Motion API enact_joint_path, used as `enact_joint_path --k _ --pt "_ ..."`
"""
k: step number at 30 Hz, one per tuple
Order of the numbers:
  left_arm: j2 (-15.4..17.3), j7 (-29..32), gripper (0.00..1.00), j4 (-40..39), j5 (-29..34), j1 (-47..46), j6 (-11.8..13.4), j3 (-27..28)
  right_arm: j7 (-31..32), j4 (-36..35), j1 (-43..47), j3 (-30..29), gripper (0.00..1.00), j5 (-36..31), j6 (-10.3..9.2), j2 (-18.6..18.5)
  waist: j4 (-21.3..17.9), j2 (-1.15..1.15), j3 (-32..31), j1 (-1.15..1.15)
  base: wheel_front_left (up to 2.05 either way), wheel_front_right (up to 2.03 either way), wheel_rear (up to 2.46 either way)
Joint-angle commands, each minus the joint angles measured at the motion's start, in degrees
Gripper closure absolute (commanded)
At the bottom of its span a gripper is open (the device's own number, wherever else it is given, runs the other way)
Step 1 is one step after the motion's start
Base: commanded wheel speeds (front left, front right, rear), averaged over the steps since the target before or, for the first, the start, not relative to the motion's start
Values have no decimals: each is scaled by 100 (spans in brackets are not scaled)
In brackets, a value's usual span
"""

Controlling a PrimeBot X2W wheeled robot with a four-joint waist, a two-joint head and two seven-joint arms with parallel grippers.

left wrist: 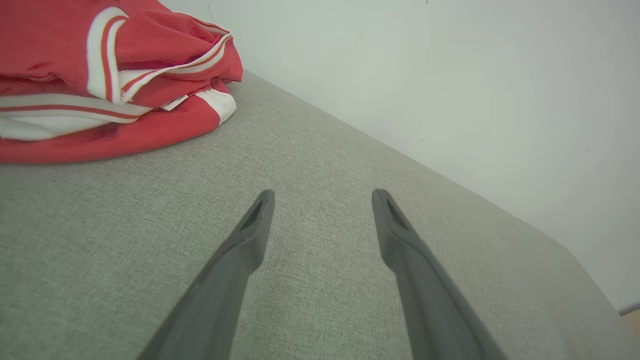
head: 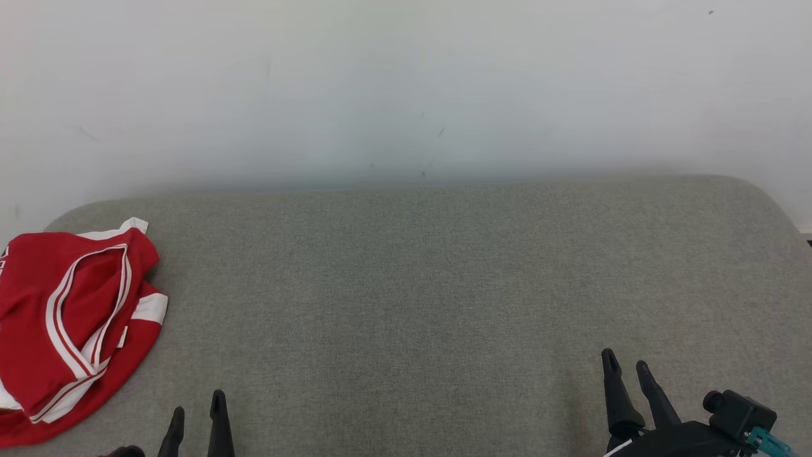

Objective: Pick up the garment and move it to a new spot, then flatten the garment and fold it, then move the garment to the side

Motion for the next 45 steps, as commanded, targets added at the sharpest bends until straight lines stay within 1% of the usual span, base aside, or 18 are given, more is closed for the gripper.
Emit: enact_joint_path --k 1,9,16,39,45 --pt "38 -56 0 -58 117 -15 19 -10 -36 -46 0 5 0 -104 -6 -14 2 0 -3 0 0 0 0" --pt "96 -187 0 -20 741 9 44 -111 -119 -73 58 9 0 -656 -7 -15 16 0 -38 0 0 0 0" --pt "128 -283 0 69 1144 55 83 -170 -198 -97 100 47 0 -1007 -8 -16 25 0 -66 0 0 0 0" --pt "133 -563 0 117 2074 97 57 -224 -414 9 135 156 0 -1997 -10 -18 27 0 -137 0 0 0 0" --pt "41 -620 0 45 1983 130 23 -79 -432 35 145 153 0 -2273 -10 -19 38 0 -169 0 0 0 0"
